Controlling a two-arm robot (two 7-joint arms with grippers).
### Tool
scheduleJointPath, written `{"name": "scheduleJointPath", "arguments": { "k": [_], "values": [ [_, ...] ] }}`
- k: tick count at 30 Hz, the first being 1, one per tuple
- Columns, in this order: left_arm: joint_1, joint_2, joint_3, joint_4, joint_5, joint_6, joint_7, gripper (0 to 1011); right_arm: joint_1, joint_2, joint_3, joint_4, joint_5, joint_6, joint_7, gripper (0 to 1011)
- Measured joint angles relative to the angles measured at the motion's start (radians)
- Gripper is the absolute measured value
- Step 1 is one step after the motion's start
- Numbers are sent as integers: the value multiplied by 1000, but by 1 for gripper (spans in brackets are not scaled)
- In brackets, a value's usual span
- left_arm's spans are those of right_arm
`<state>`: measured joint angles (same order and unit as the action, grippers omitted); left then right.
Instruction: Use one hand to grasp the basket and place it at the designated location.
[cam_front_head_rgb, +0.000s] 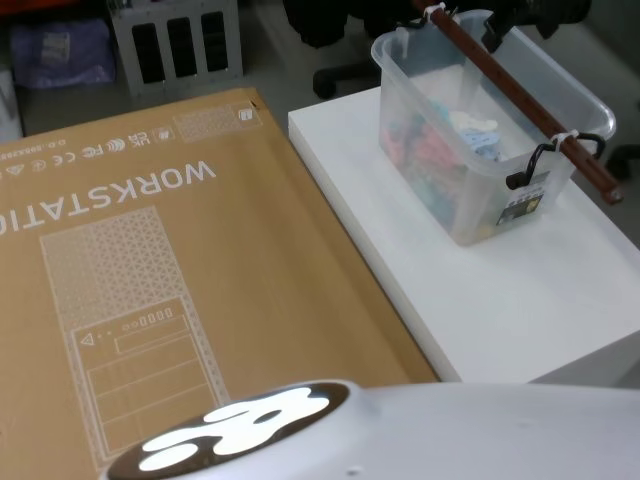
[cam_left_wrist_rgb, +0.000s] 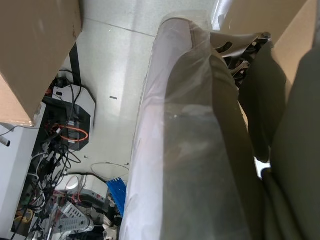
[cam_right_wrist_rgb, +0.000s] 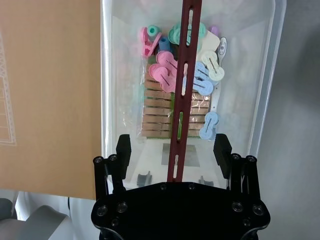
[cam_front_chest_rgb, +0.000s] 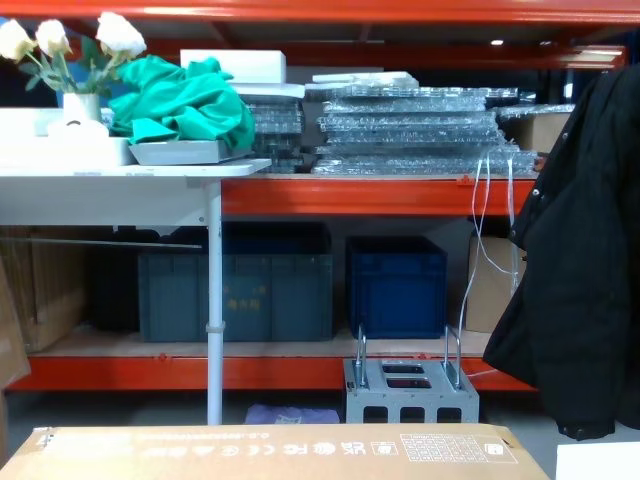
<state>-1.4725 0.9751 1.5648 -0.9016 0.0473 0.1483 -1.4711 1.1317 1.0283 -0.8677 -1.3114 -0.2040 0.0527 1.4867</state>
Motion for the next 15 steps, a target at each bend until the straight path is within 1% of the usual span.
{"name": "scheduleJointPath", "arguments": {
  "k": [8, 15],
  "values": [
    [0, 0, 0, 0, 0, 0, 0, 0, 19, -26, -32, 31, -10, 23, 14, 1000],
    [0, 0, 0, 0, 0, 0, 0, 0, 34, -67, -59, 96, -11, 55, 30, 1000]
  ]
}}
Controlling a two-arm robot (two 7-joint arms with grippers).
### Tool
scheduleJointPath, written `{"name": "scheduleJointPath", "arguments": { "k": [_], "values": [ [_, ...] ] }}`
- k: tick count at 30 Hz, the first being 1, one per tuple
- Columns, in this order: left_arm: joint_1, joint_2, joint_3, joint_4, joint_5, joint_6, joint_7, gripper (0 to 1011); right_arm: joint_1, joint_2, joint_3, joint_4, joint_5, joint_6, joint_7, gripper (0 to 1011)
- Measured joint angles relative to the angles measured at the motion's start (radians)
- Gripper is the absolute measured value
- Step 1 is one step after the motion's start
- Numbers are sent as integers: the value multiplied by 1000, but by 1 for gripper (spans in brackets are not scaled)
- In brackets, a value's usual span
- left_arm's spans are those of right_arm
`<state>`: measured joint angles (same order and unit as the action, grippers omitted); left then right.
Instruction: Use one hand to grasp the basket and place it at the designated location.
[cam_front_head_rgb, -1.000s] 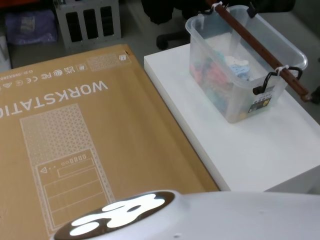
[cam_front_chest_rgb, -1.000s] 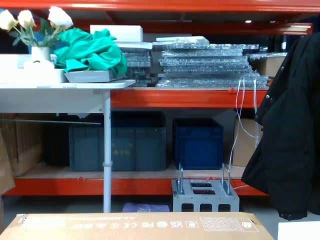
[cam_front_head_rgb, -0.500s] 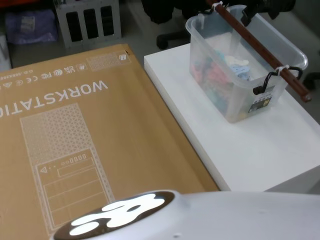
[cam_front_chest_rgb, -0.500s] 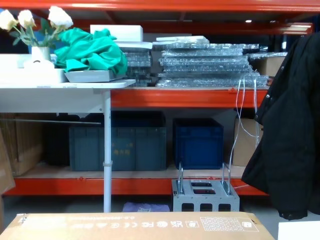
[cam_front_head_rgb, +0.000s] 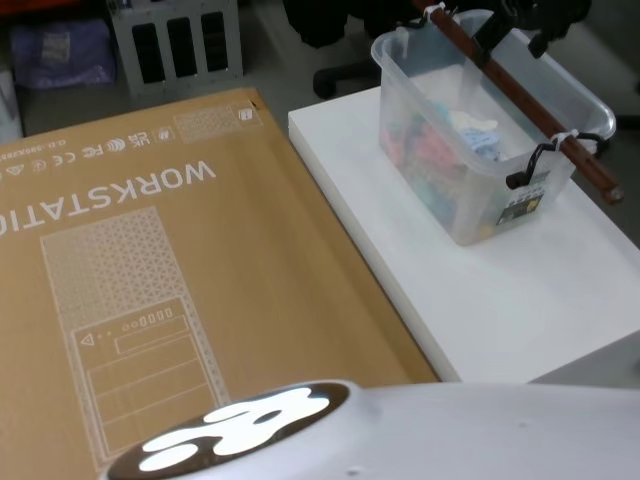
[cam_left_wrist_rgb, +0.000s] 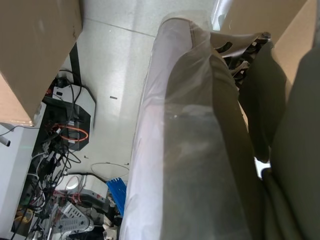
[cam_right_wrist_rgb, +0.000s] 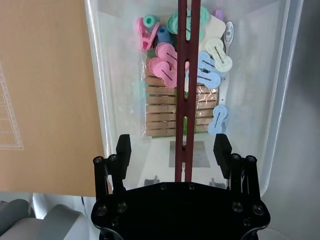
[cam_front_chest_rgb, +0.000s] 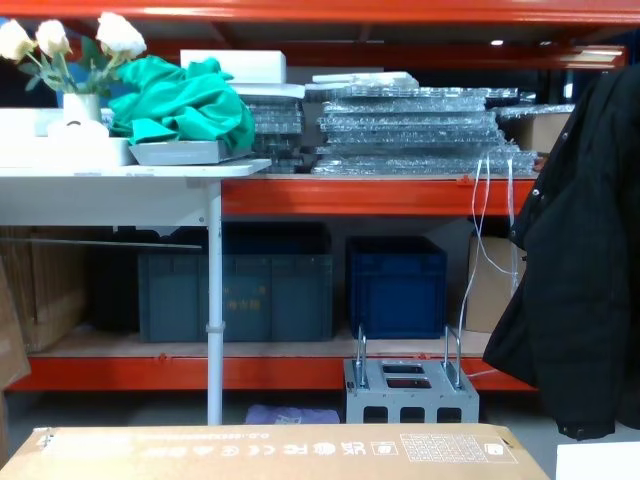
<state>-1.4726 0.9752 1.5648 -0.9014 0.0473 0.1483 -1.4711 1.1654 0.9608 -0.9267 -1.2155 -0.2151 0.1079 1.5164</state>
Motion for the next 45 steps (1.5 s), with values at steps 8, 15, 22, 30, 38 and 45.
{"name": "scheduleJointPath", "arguments": {
  "k": [8, 15, 22, 30, 38, 45],
  "values": [
    [0, 0, 0, 0, 0, 0, 0, 0, 10, -28, -29, 36, -8, 27, -7, 1000],
    [0, 0, 0, 0, 0, 0, 0, 0, 16, -39, -52, 53, -18, 23, -27, 1000],
    [0, 0, 0, 0, 0, 0, 0, 0, 28, -59, -78, 77, -38, -1, -42, 1000],
    [0, 0, 0, 0, 0, 0, 0, 0, 41, -103, -107, 152, -52, -38, -48, 1000],
    [0, 0, 0, 0, 0, 0, 0, 0, 54, -156, -134, 251, -56, -73, -48, 1000],
    [0, 0, 0, 0, 0, 0, 0, 0, 63, -195, -153, 326, -60, -93, -54, 1000]
  ]
}}
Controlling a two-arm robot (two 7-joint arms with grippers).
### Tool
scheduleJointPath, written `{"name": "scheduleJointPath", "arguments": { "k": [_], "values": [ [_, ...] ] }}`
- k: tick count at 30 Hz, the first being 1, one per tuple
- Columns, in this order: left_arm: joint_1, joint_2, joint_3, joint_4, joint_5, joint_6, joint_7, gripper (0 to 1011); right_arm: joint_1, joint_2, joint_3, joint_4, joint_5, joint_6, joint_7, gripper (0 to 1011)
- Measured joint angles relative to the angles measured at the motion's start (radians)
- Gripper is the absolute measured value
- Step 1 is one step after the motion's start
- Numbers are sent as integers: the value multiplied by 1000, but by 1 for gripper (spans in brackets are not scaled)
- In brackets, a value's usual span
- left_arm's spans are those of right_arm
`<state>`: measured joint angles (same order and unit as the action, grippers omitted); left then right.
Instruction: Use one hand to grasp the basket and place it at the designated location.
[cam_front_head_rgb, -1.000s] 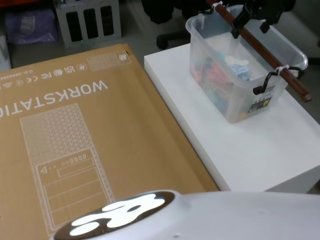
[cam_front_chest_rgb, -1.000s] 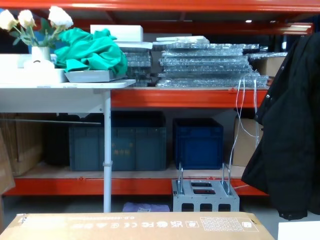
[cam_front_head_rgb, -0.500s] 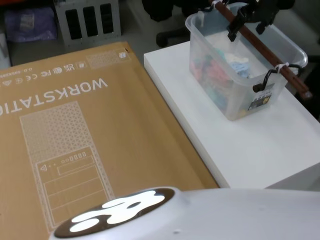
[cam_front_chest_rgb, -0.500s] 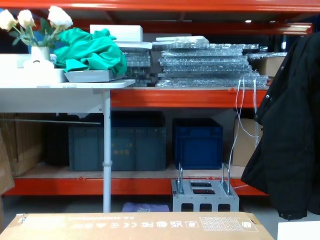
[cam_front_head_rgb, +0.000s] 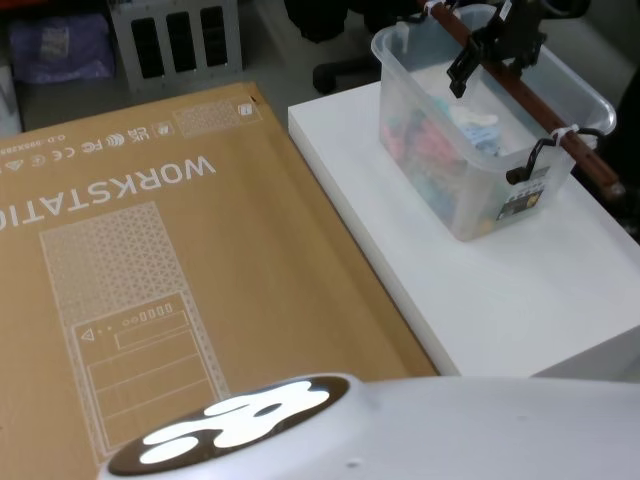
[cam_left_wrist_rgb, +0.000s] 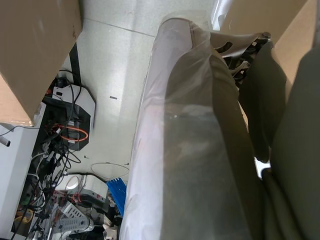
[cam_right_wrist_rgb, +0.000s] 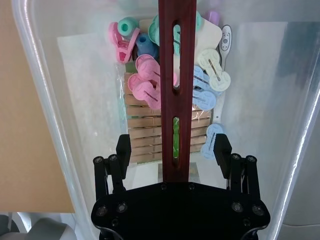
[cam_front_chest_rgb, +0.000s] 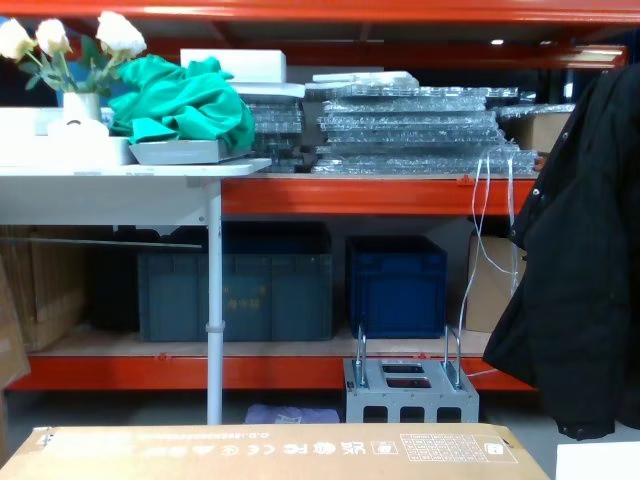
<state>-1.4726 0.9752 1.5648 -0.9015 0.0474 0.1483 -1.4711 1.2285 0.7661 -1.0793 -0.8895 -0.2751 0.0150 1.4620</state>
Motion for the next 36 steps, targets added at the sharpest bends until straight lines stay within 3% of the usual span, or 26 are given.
{"name": "scheduleJointPath", "arguments": {
  "k": [14, 25, 33, 36],
  "values": [
    [0, 0, 0, 0, 0, 0, 0, 0, 6, -22, -14, 41, -3, -8, -6, 960],
    [0, 0, 0, 0, 0, 0, 0, 0, -3, -1, -8, 8, 3, -12, -28, 670],
    [0, 0, 0, 0, 0, 0, 0, 0, -7, 5, -8, -2, 2, -9, -32, 360],
    [0, 0, 0, 0, 0, 0, 0, 0, -9, 8, -7, -7, 1, -7, -33, 298]
  ]
}}
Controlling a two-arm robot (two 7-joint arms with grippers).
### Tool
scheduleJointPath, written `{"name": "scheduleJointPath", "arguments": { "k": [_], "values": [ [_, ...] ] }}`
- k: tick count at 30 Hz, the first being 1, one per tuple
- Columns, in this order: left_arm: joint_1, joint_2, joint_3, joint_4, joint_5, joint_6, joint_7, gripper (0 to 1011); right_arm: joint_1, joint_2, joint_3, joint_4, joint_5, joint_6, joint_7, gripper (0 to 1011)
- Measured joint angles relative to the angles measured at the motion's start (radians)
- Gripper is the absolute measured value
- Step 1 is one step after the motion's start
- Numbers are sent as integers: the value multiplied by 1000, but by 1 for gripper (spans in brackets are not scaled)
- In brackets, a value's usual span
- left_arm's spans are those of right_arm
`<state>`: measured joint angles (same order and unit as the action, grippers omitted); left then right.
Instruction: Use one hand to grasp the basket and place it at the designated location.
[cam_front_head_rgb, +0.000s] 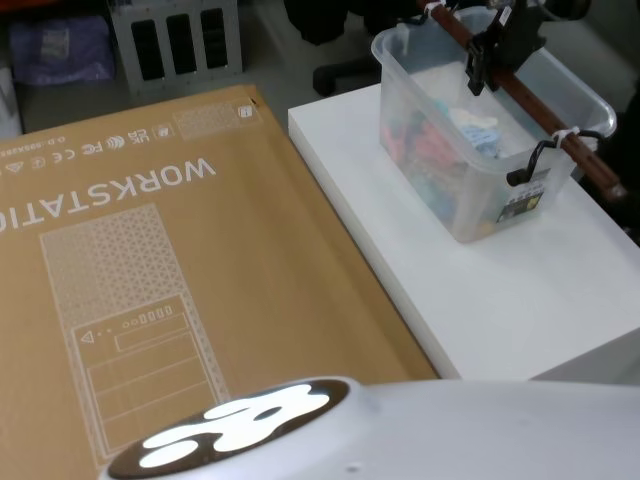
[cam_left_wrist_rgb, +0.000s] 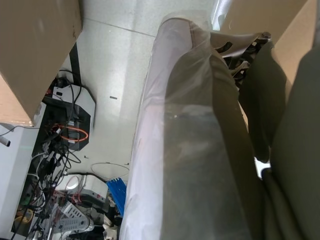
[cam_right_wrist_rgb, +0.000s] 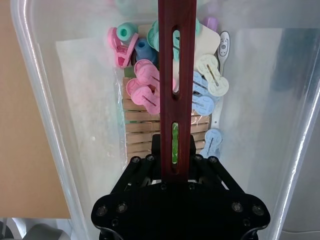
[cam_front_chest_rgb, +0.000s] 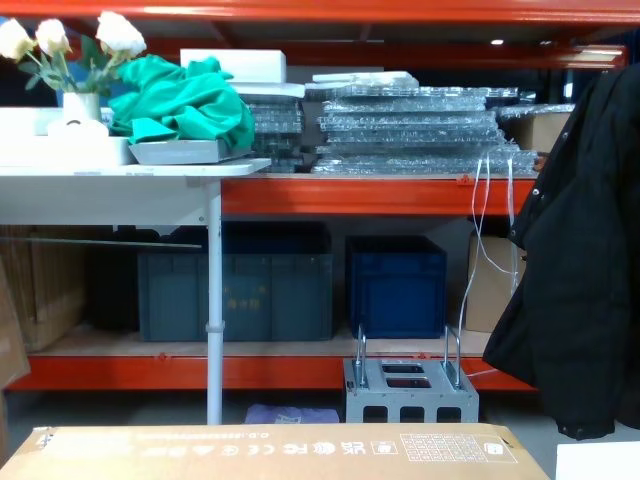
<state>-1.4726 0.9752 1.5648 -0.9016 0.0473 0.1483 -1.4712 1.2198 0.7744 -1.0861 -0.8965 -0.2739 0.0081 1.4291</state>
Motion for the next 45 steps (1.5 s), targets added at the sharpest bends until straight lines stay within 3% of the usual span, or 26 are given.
{"name": "scheduleJointPath", "arguments": {
  "k": [3, 26, 45],
  "values": [
    [0, 0, 0, 0, 0, 0, 0, 0, -1, 2, 1, -3, 0, 2, 0, 229],
    [0, 0, 0, 0, 0, 0, 0, 0, -12, 15, 8, -25, -6, 13, -5, 229],
    [0, 0, 0, 0, 0, 0, 0, 0, -6, 64, 37, -104, 17, 8, 1, 228]
  ]
}}
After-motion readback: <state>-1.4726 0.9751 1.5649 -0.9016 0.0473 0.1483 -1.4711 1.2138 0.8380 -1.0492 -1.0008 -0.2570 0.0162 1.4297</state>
